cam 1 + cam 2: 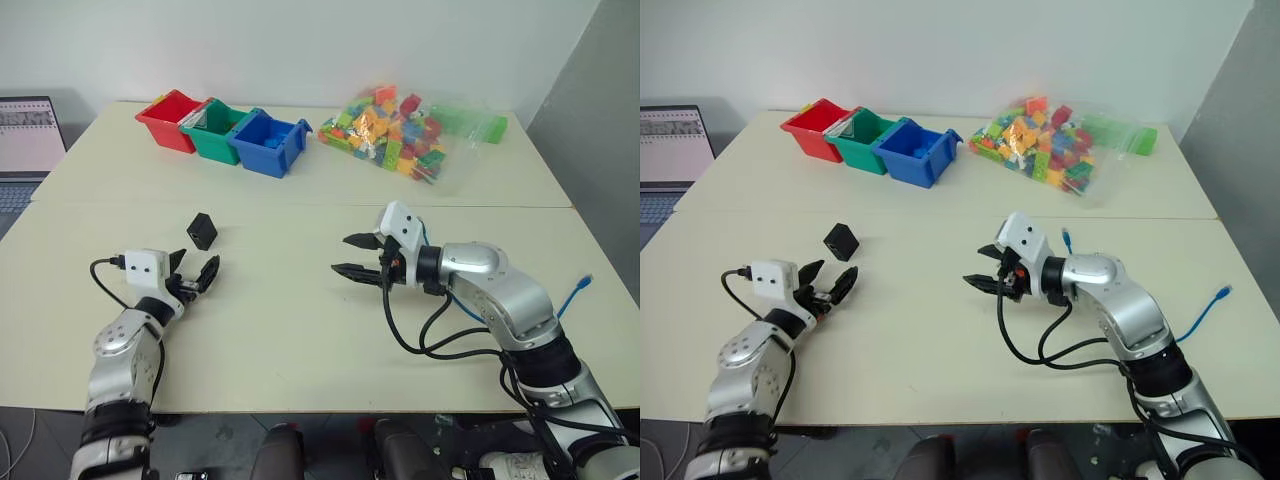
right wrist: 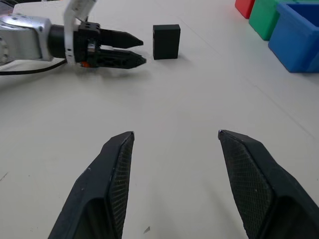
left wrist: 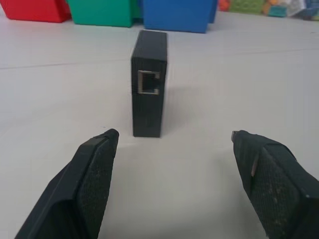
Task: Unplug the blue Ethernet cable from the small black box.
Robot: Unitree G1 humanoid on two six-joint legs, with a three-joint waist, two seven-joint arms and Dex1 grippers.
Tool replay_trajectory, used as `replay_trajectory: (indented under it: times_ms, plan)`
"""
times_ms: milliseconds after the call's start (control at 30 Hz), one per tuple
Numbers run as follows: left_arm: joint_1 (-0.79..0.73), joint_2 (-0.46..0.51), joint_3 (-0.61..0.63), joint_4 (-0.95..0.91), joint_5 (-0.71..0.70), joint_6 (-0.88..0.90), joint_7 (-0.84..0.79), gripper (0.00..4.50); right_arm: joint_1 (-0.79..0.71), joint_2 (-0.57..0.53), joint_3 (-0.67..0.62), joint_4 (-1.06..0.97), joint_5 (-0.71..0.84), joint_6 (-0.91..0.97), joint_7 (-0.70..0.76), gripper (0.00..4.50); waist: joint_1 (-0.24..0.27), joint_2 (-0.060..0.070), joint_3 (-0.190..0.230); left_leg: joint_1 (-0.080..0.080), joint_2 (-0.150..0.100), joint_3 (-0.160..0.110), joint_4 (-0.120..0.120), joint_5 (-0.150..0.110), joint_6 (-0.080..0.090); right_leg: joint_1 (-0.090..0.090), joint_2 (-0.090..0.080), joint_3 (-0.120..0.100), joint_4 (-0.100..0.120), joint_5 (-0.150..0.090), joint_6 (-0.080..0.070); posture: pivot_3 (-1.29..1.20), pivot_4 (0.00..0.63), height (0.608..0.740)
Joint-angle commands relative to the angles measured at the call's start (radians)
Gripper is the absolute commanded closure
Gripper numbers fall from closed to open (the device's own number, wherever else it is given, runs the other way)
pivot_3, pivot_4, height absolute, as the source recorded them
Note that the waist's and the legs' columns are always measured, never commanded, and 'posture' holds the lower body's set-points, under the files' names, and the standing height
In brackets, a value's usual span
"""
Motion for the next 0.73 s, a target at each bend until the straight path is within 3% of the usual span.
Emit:
replay_trajectory:
  times_ms: [33,200,333,533,733]
  plan:
    - [0.066,0.116,0.046,-0.228,-0.047,0.197,0.0,0.68,0.048,-0.057,-0.074,-0.048,0.014,-0.02,0.01,1.66,0.001,0.0,0.0,0.0,0.0,-0.001,0.0,0.0,0.0,0.0,0.0,0.001,0.0,0.0,0.0,0.0,0.15,0.74]
    - [0.145,0.323,0.092,-0.334,-0.078,0.256,-0.193,0.68,0.102,-0.164,-0.149,-0.014,0.026,-0.132,0.106,1.66,0.001,0.0,0.0,0.001,-0.001,-0.002,-0.001,0.0,0.0,0.001,0.001,-0.001,0.0,0.0,0.001,0.0,0.15,0.74]
    - [0.173,0.419,0.109,-0.362,-0.105,0.281,-0.321,0.68,0.083,-0.227,-0.206,0.023,0.074,-0.151,0.189,1.66,-0.001,0.0,0.001,0.004,-0.001,0.002,-0.002,0.0,0.0,0.001,0.001,0.0,0.0,-0.003,0.005,0.0,0.15,0.74]
    - [0.134,0.479,0.146,-0.37,-0.121,0.294,-0.387,0.68,0.042,-0.293,-0.263,0.053,0.157,-0.113,0.286,1.66,-0.001,0.001,0.001,0.004,0.0,0.003,-0.002,0.0,0.0,0.001,0.001,0.001,-0.001,-0.003,0.004,0.0,0.15,0.74]
    - [0.093,0.462,0.166,-0.352,-0.126,0.296,-0.391,0.68,0.023,-0.312,-0.263,0.09,0.147,-0.131,0.296,1.66,-0.001,0.001,0.001,0.004,0.0,0.003,-0.002,0.0,0.0,0.001,0.001,0.001,-0.001,-0.003,0.004,0.0,0.15,0.74]
